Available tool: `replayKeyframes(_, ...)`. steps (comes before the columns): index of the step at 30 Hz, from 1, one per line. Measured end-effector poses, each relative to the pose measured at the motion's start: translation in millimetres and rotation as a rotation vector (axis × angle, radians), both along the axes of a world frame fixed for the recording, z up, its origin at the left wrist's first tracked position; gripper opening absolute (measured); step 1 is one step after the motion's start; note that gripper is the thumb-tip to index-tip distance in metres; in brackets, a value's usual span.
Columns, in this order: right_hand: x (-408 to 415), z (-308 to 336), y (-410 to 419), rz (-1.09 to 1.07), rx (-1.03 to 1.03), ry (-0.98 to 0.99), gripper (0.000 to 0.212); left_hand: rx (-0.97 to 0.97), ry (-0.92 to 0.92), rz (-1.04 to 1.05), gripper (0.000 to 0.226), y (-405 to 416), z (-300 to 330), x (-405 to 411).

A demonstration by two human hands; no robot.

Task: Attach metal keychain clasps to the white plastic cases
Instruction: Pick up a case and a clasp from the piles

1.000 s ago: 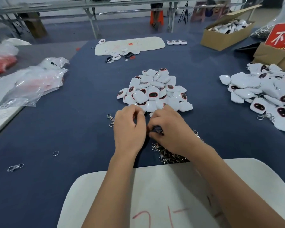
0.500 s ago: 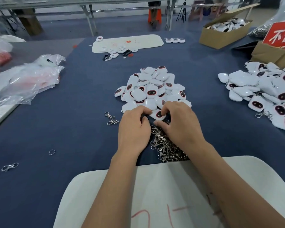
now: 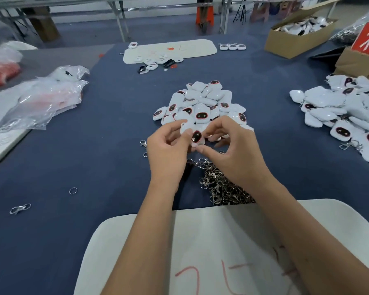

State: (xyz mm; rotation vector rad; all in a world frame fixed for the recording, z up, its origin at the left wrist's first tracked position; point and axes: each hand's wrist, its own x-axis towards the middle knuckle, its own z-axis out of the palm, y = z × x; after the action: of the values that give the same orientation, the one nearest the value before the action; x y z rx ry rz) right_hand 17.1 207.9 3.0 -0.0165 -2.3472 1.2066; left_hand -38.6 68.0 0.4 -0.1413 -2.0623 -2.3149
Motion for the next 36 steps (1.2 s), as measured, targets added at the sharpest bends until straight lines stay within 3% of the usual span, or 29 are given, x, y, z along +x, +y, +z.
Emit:
replayKeyframes(3,-1.2,-4.7,1.4,-0.038,0.262,-0.142,0.022,0.028,-0.022,0.166,0.017,-6.0,-1.4,-5.6)
replayKeyframes(7,1.4,-3.1,-9.5,-0.020,0.545,-0.221,0.020,0.112,-0.032,0.232,0.017,-11.8,0.0,-7.7)
replayKeyframes(12,6.1,6.4,-41.6,0.157,0.711,-0.208,0.036,0.248,-0.049,0.261,0.012,-20.3,1.9,-13.0)
replayKeyframes(16,7.8,4.0,-59.3,0.149,0.736,-0.197,0.024,0.348,-0.080,0.228,0.009,-20.9,1.6,-12.7)
replayKeyframes(22,7.2,3.1,-58.0,0.078,0.901,-0.176,0.019,0.241,-0.099,0.195,0.016,-16.6,1.3,-6.6)
replayKeyframes(24,4.6,6.9,-44.9,0.048,0.749,-0.167,0.018,0.157,-0.031,0.159,0.029,-14.7,2.6,-4.9)
replayKeyframes(27,4.8,10.7,-14.0,0.024,0.261,-0.120,0.011,0.015,0.081,0.021,0.038,-5.2,4.0,0.3)
replayKeyframes(32,11.2,6.8,28.0,0.061,-0.057,-0.126,0.007,-0.495,0.381,-0.187,0.015,16.4,-5.2,11.8)
replayKeyframes(36,12.0,-6.4,41.0,0.106,-0.290,-0.130,0.015,-0.508,0.372,-0.231,0.008,16.1,-13.1,6.8)
